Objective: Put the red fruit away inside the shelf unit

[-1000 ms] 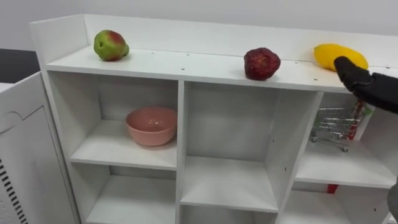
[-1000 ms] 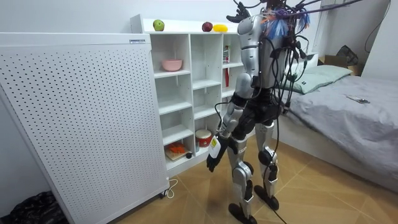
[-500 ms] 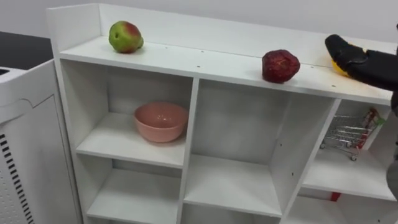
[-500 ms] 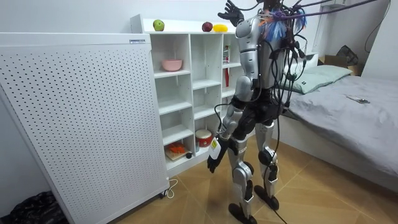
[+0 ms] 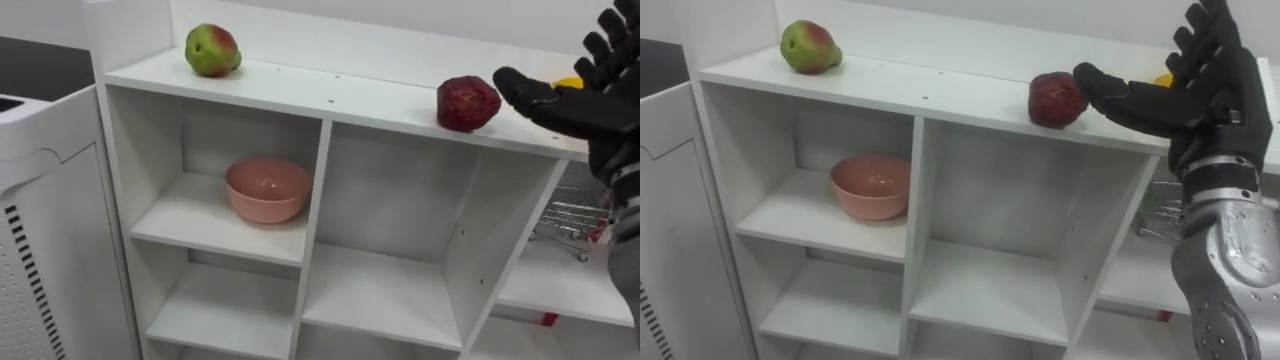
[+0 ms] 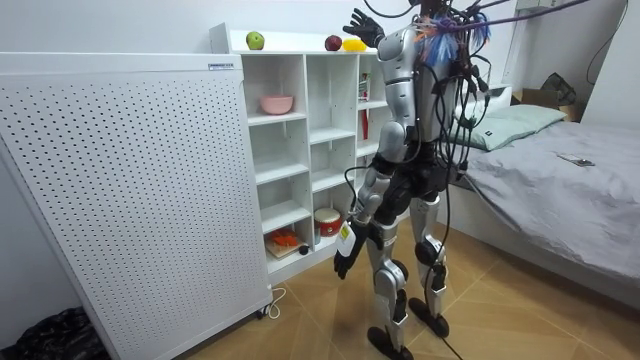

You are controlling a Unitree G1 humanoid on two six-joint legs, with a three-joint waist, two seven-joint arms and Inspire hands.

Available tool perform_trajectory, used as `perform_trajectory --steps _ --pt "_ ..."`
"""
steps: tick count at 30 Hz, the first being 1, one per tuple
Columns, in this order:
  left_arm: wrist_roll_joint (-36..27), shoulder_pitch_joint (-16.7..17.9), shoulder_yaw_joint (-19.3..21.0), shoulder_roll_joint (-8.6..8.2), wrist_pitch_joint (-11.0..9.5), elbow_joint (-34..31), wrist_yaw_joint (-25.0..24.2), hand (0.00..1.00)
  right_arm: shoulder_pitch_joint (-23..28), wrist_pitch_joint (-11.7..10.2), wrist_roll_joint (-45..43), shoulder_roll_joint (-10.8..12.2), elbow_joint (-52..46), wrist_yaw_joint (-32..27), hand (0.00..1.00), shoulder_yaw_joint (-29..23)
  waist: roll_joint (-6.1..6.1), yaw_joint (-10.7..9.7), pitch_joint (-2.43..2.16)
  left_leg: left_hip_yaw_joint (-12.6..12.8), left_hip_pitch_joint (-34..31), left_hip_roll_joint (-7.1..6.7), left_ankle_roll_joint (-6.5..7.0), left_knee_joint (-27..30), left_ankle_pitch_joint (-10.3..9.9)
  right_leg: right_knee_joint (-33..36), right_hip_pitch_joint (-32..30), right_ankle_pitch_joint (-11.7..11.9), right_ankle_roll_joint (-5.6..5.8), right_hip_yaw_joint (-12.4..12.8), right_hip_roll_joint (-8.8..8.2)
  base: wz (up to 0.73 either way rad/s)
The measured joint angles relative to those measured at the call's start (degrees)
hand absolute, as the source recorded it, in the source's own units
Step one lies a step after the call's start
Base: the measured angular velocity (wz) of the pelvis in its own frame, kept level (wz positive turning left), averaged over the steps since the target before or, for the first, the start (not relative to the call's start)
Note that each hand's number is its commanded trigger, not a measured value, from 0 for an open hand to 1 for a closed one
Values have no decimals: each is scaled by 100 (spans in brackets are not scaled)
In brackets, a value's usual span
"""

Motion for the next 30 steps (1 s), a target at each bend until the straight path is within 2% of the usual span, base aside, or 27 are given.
perform_trajectory --steps 4,10,18,22,30 --pt "-2 -3 2 0 0 1 6 0 -78 1 364 -97 401 257 0 153 14 64 10 -29 2 -5 0 5 0 -1 26 0 0 2 0 8" --pt "3 57 7 7 84 13 4 0 -595 -3 599 -217 1040 482 0 327 56 66 39 -55 9 -11 0 11 0 -3 58 0 0 -10 0 2" --pt "3 39 6 54 186 0 -52 0 -624 -3 582 -291 1200 550 0 364 47 87 44 -76 57 -13 0 14 0 -5 113 0 0 -13 0 0" --pt "-2 31 5 107 208 0 -52 0 -722 -10 344 -369 1376 578 0 542 25 117 44 -65 61 -13 0 25 0 -4 117 0 0 -25 -2 -1" --pt "-3 -29 6 127 197 0 -50 0 -847 -8 -314 -436 1866 821 0 559 -36 227 13 -74 32 -20 -2 121 1 -3 144 0 0 -79 -8 0"
